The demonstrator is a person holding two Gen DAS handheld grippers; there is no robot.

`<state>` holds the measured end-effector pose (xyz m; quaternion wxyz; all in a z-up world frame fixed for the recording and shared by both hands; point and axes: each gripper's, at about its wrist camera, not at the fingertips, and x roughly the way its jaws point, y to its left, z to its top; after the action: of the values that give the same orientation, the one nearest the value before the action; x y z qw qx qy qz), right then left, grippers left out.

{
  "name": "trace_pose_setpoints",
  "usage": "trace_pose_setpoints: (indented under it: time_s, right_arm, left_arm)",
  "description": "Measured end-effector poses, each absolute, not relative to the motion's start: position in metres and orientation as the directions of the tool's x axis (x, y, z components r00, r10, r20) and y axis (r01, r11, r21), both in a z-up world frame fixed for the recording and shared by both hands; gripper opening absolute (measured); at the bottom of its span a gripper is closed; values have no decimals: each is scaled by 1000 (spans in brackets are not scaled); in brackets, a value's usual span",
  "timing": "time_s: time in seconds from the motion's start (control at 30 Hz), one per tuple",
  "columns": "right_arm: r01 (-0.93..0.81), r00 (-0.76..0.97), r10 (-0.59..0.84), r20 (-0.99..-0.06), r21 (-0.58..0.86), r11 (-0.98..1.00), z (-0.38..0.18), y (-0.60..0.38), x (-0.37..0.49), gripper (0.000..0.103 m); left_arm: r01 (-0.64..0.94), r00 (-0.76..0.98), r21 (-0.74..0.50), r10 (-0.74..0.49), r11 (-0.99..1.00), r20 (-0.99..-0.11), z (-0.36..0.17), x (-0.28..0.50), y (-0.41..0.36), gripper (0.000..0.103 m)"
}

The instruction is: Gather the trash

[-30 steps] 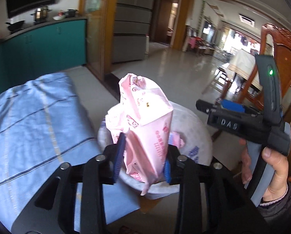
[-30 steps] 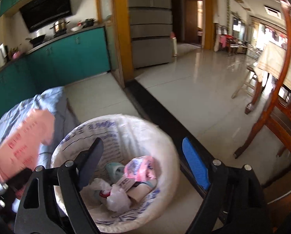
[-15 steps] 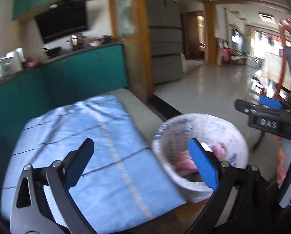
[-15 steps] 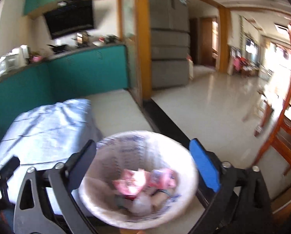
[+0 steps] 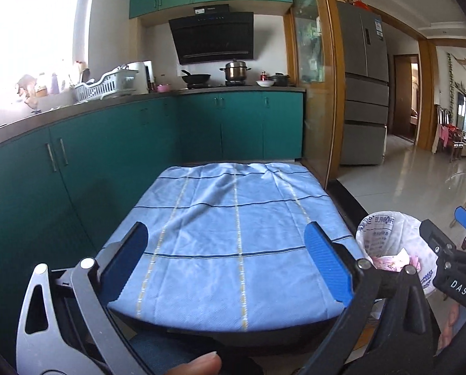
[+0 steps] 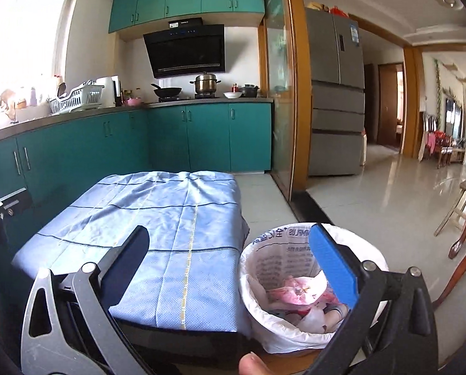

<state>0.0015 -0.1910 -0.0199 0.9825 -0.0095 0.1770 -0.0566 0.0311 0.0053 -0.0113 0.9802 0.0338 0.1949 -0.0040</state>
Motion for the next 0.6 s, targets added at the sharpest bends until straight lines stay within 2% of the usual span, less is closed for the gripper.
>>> trace_pose_setpoints:
  time_s: [0.3,0.6]
  right_arm:
    - [153,951,-168,-260,-76,985,-7,-181,-15,100]
    - [150,960,-170,-224,-100,984,-1,-172,-17,100]
  left_arm:
    - [13,941,55,6,998,-338,-1,5,20,100]
    - [-8,955,57,25,998,-297,8,-12,29,100]
